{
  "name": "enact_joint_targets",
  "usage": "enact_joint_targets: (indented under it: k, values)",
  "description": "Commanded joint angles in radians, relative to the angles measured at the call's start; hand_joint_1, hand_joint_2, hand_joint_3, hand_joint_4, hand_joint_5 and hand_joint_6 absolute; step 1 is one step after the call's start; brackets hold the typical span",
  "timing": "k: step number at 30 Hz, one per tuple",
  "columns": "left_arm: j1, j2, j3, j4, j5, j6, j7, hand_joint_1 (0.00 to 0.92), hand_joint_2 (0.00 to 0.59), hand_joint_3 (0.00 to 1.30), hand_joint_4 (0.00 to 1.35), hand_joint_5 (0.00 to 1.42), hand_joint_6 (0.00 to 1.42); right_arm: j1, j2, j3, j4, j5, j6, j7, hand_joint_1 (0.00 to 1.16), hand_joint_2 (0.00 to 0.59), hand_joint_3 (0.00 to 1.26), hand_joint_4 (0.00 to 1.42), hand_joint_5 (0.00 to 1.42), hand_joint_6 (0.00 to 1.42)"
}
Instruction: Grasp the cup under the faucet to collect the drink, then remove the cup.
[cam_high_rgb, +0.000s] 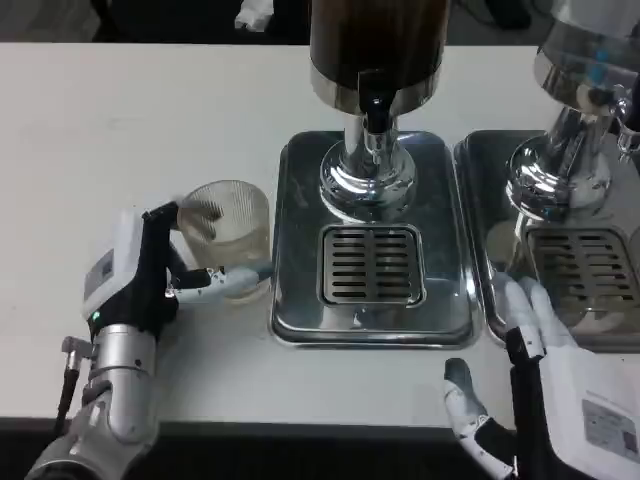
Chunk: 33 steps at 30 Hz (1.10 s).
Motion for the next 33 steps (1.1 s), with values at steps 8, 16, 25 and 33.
enact_joint_targets:
  k: [8,16,25,33]
  values:
    - [0.004,0.005,-0.003,-0.012,0.013,-0.031,0.062,0.728,0.000,1.02,1.12,1.21,1.42,-0.012,-0.001,-0.020,-0.001,0.010,-0.016,-0.017,0.50,0.459,0.08,0.03,0.13,0.31]
    - [0.007,0.007,-0.012,-0.036,0.020,-0.084,0.084,0.701,0.000,1.04,1.15,1.22,1.42,-0.024,-0.006,-0.028,0.003,0.011,-0.021,-0.017,0.50,0.459,0.08,0.03,0.13,0.31]
    - [0.004,-0.013,-0.055,-0.061,0.063,-0.127,0.074,0.674,0.000,1.03,1.15,1.22,1.42,-0.027,-0.010,-0.036,0.002,0.017,-0.020,-0.020,0.50,0.459,0.08,0.03,0.13,0.31]
    - [-0.080,-0.067,-0.108,-0.042,0.110,-0.096,0.030,0.649,0.000,1.02,1.14,1.21,1.42,-0.006,0.007,-0.042,-0.019,0.012,-0.012,-0.039,0.50,0.462,0.08,0.03,0.13,0.31]
